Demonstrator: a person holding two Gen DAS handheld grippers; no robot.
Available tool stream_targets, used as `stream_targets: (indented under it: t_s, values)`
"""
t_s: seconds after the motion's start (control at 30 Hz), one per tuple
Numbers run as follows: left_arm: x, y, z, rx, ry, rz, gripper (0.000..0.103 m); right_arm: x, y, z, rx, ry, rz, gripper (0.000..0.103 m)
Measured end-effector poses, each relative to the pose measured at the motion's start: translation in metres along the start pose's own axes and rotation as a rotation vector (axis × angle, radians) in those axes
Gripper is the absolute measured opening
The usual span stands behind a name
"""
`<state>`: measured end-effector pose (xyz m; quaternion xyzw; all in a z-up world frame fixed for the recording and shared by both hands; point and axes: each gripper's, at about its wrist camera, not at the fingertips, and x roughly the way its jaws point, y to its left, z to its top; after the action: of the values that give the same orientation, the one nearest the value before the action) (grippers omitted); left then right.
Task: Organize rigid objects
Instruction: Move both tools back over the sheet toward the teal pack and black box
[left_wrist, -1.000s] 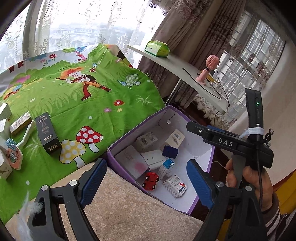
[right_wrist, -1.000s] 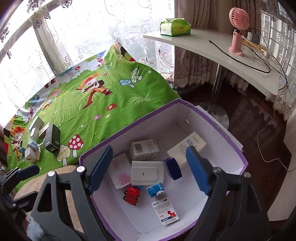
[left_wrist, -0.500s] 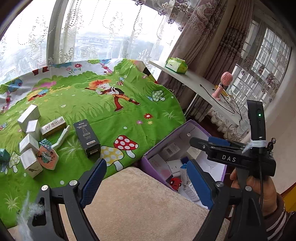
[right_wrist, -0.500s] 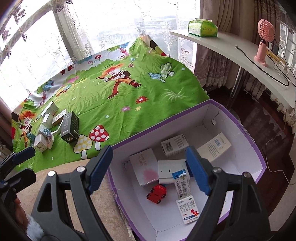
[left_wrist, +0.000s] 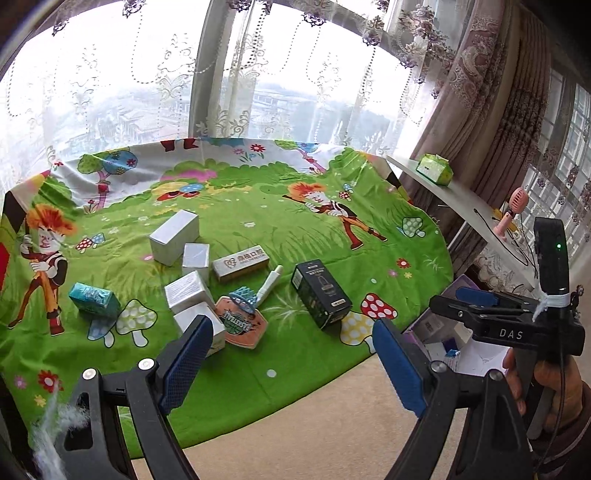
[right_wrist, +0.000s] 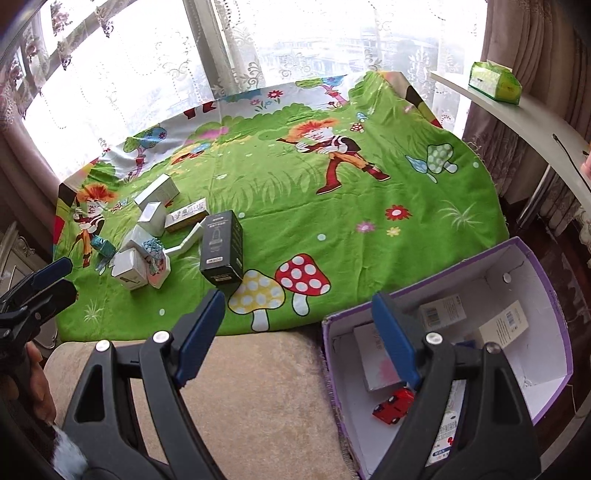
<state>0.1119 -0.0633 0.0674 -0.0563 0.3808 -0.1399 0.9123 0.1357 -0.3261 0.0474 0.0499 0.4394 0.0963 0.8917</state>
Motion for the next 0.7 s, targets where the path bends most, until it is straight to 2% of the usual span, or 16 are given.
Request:
stream_targets:
  t_s: [0.27, 0.53, 0.7]
  values:
    - [0.005, 0.067, 0.006, -0.038, 0.023, 0.128, 0.089, 0.053, 0.047, 0.02, -0.088, 0.081, 0.076, 0.084]
    - [0.024, 0.141, 0.011, -0.094, 0.077, 0.244, 0.089, 0.108, 0.069, 0.032, -0.147, 0.186, 0.074, 0.084]
    - [0.038, 0.179, 0.014, -0.144, 0.12, 0.275, 0.089, 0.13, 0.075, 0.039, -0.185, 0.217, 0.056, 0.084]
